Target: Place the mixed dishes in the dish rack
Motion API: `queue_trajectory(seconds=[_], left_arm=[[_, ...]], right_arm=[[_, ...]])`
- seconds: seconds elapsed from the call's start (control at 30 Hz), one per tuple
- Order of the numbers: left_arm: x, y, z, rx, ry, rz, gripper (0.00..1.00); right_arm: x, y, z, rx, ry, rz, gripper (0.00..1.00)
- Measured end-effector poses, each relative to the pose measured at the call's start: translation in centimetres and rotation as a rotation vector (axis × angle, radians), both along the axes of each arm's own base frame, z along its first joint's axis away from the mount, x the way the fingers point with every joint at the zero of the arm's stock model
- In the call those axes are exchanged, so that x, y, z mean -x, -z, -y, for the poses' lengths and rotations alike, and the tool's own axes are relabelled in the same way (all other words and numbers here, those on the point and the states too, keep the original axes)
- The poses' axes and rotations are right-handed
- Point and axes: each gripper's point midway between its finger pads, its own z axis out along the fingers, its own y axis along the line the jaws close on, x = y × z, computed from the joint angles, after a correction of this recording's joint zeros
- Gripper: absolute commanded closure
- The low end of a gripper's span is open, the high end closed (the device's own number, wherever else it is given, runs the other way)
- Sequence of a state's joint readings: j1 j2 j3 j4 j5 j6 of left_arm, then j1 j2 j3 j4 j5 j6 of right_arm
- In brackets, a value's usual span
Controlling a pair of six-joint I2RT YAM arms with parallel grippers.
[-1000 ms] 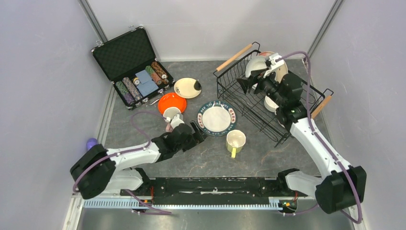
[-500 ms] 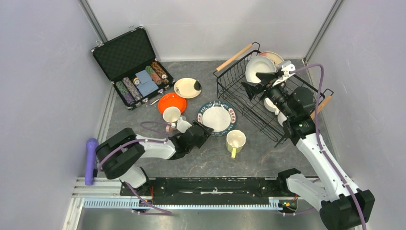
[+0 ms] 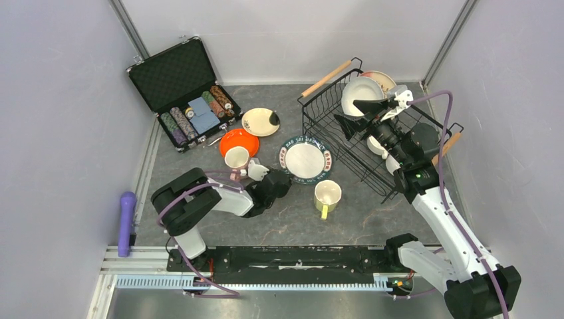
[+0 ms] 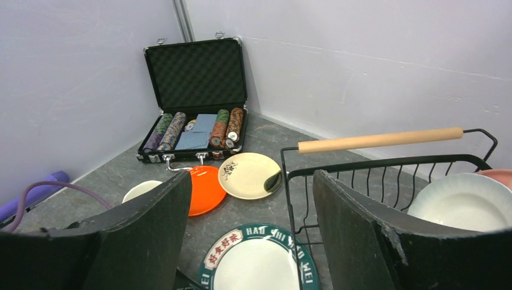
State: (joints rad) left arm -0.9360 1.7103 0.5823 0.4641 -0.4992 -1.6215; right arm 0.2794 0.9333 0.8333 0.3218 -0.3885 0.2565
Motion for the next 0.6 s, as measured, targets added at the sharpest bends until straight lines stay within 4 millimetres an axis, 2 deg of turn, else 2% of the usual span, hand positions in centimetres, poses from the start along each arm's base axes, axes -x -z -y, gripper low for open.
queue_trajectory(seconds=[0.07,0.23,0.33,0.6], left_arm=[[-0.7,-0.7,-0.1,0.013,-0.013,0.034,0.98],[-0.7,-1.1,-0.3,-0.01,0.011,0.077,0.98],[-0.6,-2.0,-0.7,-0.034,0.03,0.103,0.98],[1.0,-4.0,-3.9,-0.211,0.071,0.106,0.98]], right_arm=[[0.1,-0.2,-0.1,-0.004,-0.006,0.005,0.21],[0.2,-0.2,-0.3,-0.005,-0.019,0.004,0.22],[0.3,-0.1,-0.3,-0.005,-0.02,0.002,0.22],[0.0,0.2,-0.4,-0.007,-0.021,-0.013,0.23]])
